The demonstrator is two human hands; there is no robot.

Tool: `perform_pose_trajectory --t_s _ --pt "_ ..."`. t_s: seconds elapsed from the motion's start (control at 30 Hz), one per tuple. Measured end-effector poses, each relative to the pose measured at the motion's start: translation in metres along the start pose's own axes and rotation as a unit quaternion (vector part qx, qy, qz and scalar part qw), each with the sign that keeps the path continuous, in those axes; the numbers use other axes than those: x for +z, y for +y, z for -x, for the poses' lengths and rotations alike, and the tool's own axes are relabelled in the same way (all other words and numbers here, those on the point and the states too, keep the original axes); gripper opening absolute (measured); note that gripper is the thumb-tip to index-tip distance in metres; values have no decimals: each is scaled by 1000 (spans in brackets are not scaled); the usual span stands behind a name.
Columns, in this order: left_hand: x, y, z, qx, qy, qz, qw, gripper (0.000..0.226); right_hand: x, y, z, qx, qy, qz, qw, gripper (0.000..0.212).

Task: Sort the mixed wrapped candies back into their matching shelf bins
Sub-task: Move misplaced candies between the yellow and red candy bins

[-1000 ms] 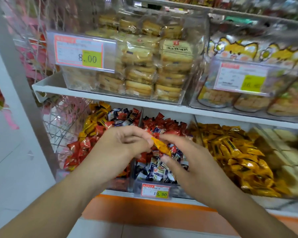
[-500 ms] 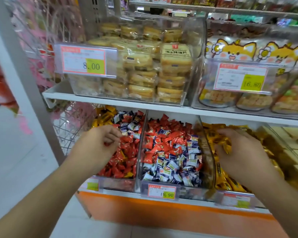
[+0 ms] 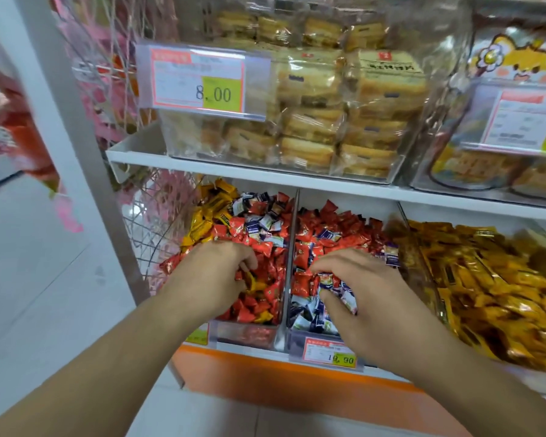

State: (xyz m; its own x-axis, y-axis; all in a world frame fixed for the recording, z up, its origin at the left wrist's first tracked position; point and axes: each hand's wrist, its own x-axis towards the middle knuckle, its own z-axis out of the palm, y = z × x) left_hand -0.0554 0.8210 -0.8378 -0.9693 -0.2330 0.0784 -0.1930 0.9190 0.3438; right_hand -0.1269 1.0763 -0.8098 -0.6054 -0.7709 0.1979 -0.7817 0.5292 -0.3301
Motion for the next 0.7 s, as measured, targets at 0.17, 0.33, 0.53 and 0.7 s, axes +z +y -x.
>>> perform_pose_trajectory --t_s 0.17,0.33,0.53,0.7 --pt "2 -2 -2 -2 5 -8 1000 23 2 4 1 8 -7 14 1000 31" --pt "6 0 -3 24 23 -29 999 26 -1 5 6 16 -9 12 1000 29" --pt "12 6 -5 61 24 -63 996 27 -6 5 10 22 -9 9 1000 28" --pt "14 9 -7 71 17 -82 994 33 -10 4 12 28 -14 -1 1000 27"
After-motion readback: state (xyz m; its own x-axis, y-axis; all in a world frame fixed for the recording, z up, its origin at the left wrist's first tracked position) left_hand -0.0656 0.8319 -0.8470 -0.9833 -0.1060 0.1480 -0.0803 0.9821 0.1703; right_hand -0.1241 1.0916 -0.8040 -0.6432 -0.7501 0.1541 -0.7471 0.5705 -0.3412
